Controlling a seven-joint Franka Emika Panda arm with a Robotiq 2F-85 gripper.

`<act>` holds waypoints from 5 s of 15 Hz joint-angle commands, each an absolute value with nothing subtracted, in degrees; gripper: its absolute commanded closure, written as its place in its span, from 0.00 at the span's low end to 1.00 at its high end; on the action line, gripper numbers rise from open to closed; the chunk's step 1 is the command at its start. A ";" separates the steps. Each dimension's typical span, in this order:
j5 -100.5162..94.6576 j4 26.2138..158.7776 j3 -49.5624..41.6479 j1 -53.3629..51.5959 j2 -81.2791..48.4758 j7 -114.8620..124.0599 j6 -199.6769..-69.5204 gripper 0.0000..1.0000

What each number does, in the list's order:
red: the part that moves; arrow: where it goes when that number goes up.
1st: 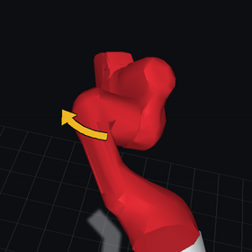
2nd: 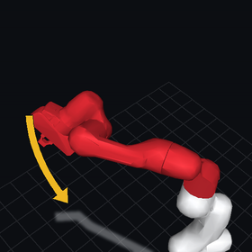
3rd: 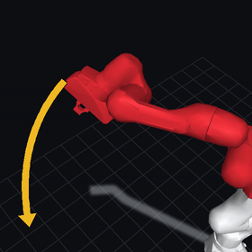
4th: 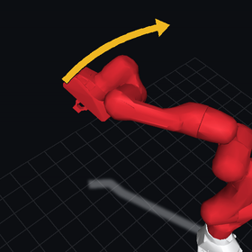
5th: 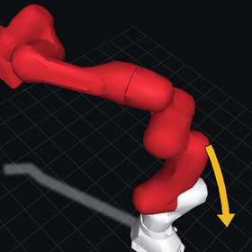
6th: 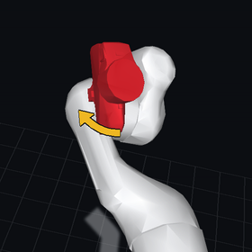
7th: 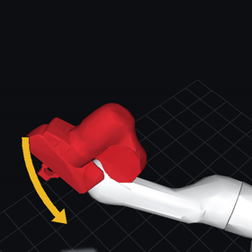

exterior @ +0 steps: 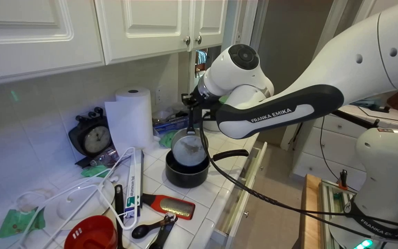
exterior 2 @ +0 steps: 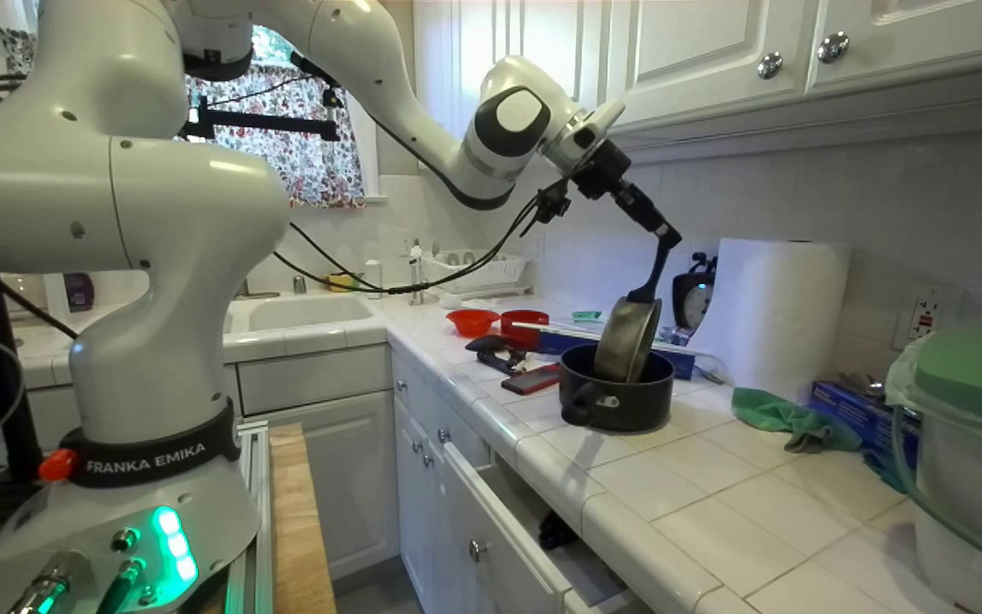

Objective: Place the pan in the pot

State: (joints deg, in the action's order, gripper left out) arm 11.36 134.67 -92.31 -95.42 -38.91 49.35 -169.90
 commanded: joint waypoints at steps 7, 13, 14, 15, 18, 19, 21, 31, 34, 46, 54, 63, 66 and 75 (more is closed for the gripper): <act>15.93 131.09 -87.06 -84.64 -45.77 49.20 -175.96 0.90; 16.94 128.40 -84.83 -79.13 -48.43 49.66 -175.85 0.90; 17.11 128.06 -84.70 -78.82 -48.73 49.83 -175.50 0.90; 17.22 127.81 -84.58 -78.60 -48.96 49.81 -175.30 0.90; 17.71 127.22 -84.39 -78.40 -49.94 50.22 -175.39 0.90; 17.74 127.03 -84.28 -78.40 -50.36 50.34 -175.41 0.90; 17.99 126.70 -83.79 -78.20 -51.45 50.98 -175.90 0.90; 18.15 127.30 -81.38 -78.54 -56.20 52.39 -177.81 0.90; 18.48 127.67 -81.54 -79.30 -57.79 52.76 -178.05 0.90; 18.91 128.12 -82.74 -83.26 -54.05 53.70 -169.07 0.90; 17.99 128.06 -82.83 -84.86 -48.33 54.01 -163.95 0.90; 17.77 128.23 -83.26 -85.35 -45.43 54.82 -161.83 0.90; 17.66 127.92 -82.93 -84.61 -45.45 55.27 -161.55 0.51; 17.30 127.39 -82.13 -83.33 -45.33 56.70 -160.79 0.00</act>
State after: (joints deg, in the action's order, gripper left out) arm 17.75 127.65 -82.79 -83.97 -47.53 55.44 -161.10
